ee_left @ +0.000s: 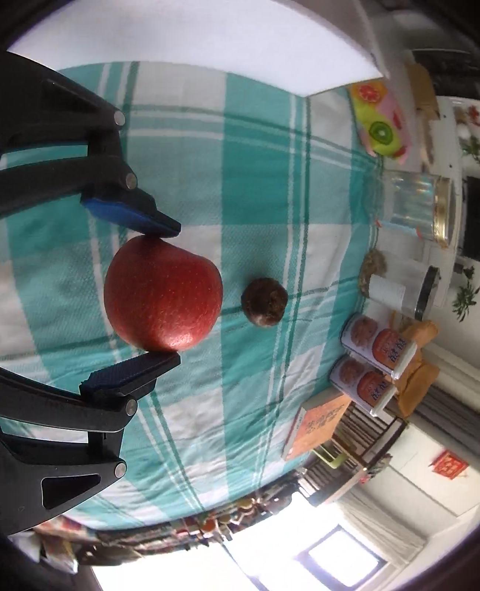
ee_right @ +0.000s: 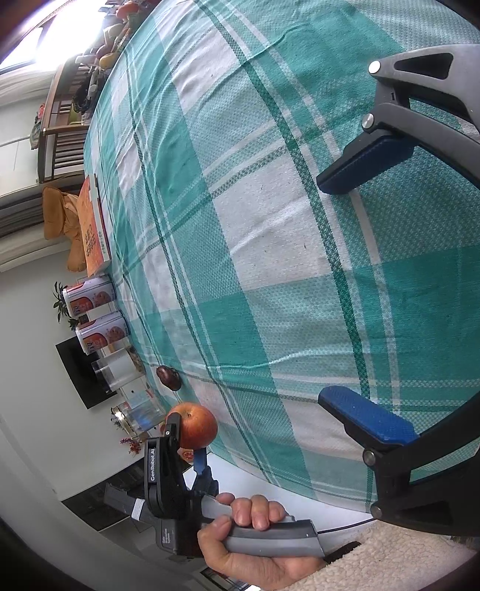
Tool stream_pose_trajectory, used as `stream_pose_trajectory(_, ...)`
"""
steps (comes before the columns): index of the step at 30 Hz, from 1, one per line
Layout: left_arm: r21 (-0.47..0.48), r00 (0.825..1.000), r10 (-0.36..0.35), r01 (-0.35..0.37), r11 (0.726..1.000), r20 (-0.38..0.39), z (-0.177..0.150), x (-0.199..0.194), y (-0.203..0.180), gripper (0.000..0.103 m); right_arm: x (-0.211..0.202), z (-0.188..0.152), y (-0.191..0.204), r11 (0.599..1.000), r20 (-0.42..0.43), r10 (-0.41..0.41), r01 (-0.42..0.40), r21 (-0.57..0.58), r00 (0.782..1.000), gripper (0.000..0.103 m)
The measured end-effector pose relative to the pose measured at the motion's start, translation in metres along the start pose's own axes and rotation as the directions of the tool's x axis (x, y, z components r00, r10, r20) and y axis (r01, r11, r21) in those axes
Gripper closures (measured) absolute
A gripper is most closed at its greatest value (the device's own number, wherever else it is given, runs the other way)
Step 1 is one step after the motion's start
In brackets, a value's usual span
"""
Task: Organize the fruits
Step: 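Close the left tool around the red apple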
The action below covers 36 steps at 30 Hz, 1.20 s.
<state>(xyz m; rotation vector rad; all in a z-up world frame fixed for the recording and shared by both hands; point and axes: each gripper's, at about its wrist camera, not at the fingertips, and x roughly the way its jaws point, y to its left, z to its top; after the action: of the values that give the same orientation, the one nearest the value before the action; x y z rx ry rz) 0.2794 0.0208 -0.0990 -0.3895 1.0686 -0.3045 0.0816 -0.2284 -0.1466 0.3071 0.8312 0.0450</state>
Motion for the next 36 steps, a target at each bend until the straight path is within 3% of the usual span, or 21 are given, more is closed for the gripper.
stream_pose_trajectory(2, -0.128, 0.986, -0.158, 0.152, 0.980, -0.043, -0.023, -0.010, 0.013, 0.039, 0.000, 0.000, 0.000, 1.000, 0.001, 0.003, -0.003, 0.002, 1.000, 0.000)
stream_pose_trajectory(4, -0.213, 0.963, -0.261, 0.242, 0.947, -0.064, -0.047, -0.013, 0.022, 0.039, -0.001, -0.001, -0.001, 1.000, 0.003, 0.007, -0.007, 0.004, 1.000, 0.000)
stream_pose_trajectory(5, -0.234, 0.958, -0.278, 0.254, 0.938, -0.074, -0.056, -0.011, 0.027, 0.039, -0.001, -0.001, -0.001, 1.000, 0.003, 0.007, -0.007, 0.004, 1.000, 0.000)
stream_pose_trajectory(7, -0.243, 0.968, -0.234, 0.205, 0.948, -0.093, -0.072, -0.004, 0.036, 0.038, -0.002, -0.001, 0.000, 1.000, 0.003, 0.004, -0.004, 0.000, 1.000, 0.000)
stream_pose_trajectory(9, -0.263, 0.964, -0.263, 0.242, 0.934, -0.048, -0.079, -0.005, 0.045, 0.038, -0.001, -0.002, 0.001, 1.000, 0.001, -0.002, 0.002, -0.007, 1.000, 0.000)
stream_pose_trajectory(10, -0.255, 0.972, -0.232, 0.219, 0.942, -0.023, -0.079, -0.010, 0.046, 0.037, -0.001, -0.002, 0.002, 1.000, 0.000, -0.004, 0.004, -0.010, 1.000, 0.000)
stream_pose_trajectory(12, -0.196, 0.996, -0.082, 0.088, 0.977, 0.042, -0.076, -0.026, 0.040, 0.036, -0.001, -0.003, 0.002, 1.000, 0.000, -0.007, 0.007, -0.013, 1.000, 0.000)
stream_pose_trajectory(13, -0.160, 0.998, -0.028, 0.038, 0.986, 0.060, -0.075, -0.030, 0.036, 0.034, -0.001, -0.003, 0.002, 1.000, 0.000, -0.007, 0.007, -0.013, 1.000, 0.000)
stream_pose_trajectory(17, -0.039, 0.997, 0.063, -0.061, 0.997, 0.052, -0.076, -0.020, 0.020, 0.031, -0.001, -0.003, 0.003, 1.000, -0.001, -0.012, 0.012, -0.016, 1.000, 0.000)
stream_pose_trajectory(20, 0.024, 0.990, 0.084, -0.088, 0.996, 0.117, -0.082, -0.023, 0.012, 0.027, 0.000, -0.003, 0.004, 1.000, -0.003, -0.018, 0.018, -0.021, 1.000, 0.000)
stream_pose_trajectory(22, 0.066, 0.982, 0.114, -0.125, 0.990, 0.149, -0.085, -0.022, 0.007, 0.019, -0.001, -0.003, 0.004, 1.000, -0.003, -0.019, 0.019, -0.023, 1.000, 0.000)
stream_pose_trajectory(27, 0.198, 0.956, 0.240, -0.272, 0.942, 0.171, -0.089, -0.001, 0.001, 0.018, -0.001, -0.003, 0.004, 1.000, -0.004, -0.018, 0.018, -0.023, 1.000, 0.000)
stream_pose_trajectory(31, 0.206, 0.940, 0.295, -0.327, 0.922, 0.169, -0.094, 0.016, 0.006, 0.012, 0.000, -0.003, 0.004, 0.999, -0.005, -0.021, 0.021, -0.025, 1.000, 0.000)
stream_pose_trajectory(34, 0.236, 0.915, 0.350, -0.391, 0.890, 0.198, -0.099, 0.018, 0.001, 0.010, 0.000, -0.003, 0.004, 0.999, -0.006, -0.022, 0.022, -0.027, 1.000, 0.000)
stream_pose_trajectory(36, 0.220, 0.918, 0.347, -0.385, 0.896, 0.190, -0.097, 0.018, 0.005, 0.008, 0.000, -0.003, 0.004, 0.999, -0.006, -0.023, 0.023, -0.027, 1.000, 0.000)
